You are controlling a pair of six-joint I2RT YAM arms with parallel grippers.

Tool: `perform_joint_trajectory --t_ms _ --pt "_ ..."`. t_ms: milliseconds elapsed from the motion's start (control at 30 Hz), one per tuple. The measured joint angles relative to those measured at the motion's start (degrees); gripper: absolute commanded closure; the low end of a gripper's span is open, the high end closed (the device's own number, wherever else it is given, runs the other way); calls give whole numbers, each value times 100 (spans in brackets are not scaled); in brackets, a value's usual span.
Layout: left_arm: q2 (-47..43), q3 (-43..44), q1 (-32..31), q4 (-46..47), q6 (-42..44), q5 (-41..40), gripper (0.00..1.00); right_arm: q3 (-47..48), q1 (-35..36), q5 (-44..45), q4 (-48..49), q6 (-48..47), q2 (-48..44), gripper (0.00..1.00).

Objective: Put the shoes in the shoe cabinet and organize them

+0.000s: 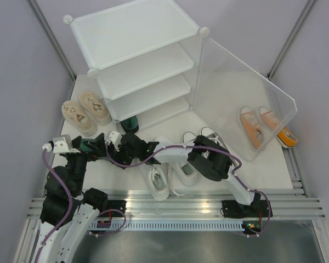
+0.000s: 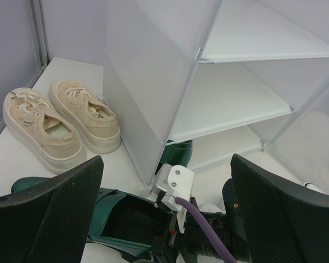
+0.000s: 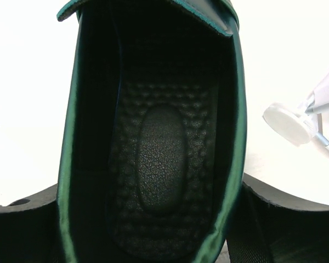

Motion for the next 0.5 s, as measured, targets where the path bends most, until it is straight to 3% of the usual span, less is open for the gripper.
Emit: perform_joint_trajectory --t_ms 67,500 --pt "0 0 0 0 0 -2 0 -9 0 4 0 4 -15 99" --pt "-2 0 0 0 0 -20 1 -1318 96 94 -275 479 -1416 99"
